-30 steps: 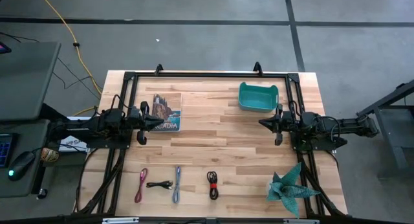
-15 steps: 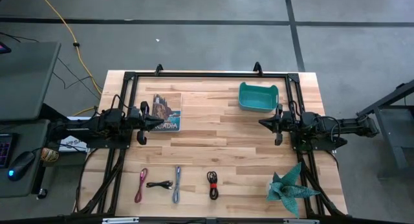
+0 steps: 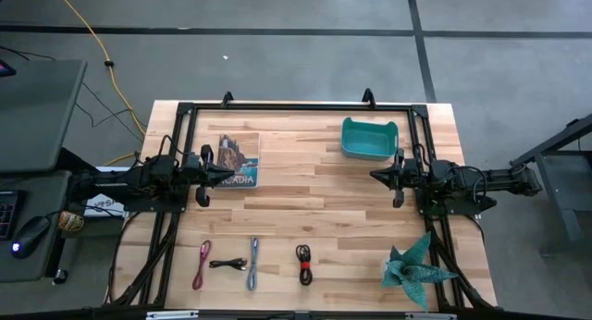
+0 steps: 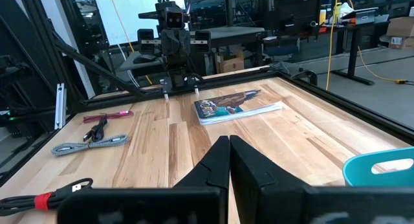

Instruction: Pick and place USB-C Cables

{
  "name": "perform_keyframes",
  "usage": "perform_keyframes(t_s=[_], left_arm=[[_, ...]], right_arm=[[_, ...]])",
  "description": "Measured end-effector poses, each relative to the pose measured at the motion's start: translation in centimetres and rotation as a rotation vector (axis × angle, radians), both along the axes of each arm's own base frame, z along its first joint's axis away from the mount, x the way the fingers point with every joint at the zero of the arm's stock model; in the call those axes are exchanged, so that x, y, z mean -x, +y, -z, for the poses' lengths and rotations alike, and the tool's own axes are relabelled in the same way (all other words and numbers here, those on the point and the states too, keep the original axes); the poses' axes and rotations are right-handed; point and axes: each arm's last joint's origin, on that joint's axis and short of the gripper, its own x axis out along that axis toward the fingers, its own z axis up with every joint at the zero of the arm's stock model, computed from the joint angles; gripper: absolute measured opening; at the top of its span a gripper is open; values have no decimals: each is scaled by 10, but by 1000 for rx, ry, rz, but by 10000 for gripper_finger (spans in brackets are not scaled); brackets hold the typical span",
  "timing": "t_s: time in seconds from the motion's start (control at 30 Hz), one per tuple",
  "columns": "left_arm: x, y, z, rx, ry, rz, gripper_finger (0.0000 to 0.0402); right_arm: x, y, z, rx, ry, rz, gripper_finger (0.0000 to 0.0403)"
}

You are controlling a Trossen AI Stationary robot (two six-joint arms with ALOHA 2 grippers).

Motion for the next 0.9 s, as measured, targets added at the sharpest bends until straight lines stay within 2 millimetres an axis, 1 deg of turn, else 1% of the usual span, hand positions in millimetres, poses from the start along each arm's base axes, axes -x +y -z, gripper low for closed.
perform_keyframes(t_s=[0.9], left_arm=[[0, 0, -1, -2, -10, 0, 3]], right_arm=[[0, 0, 0, 0, 0, 0, 0]])
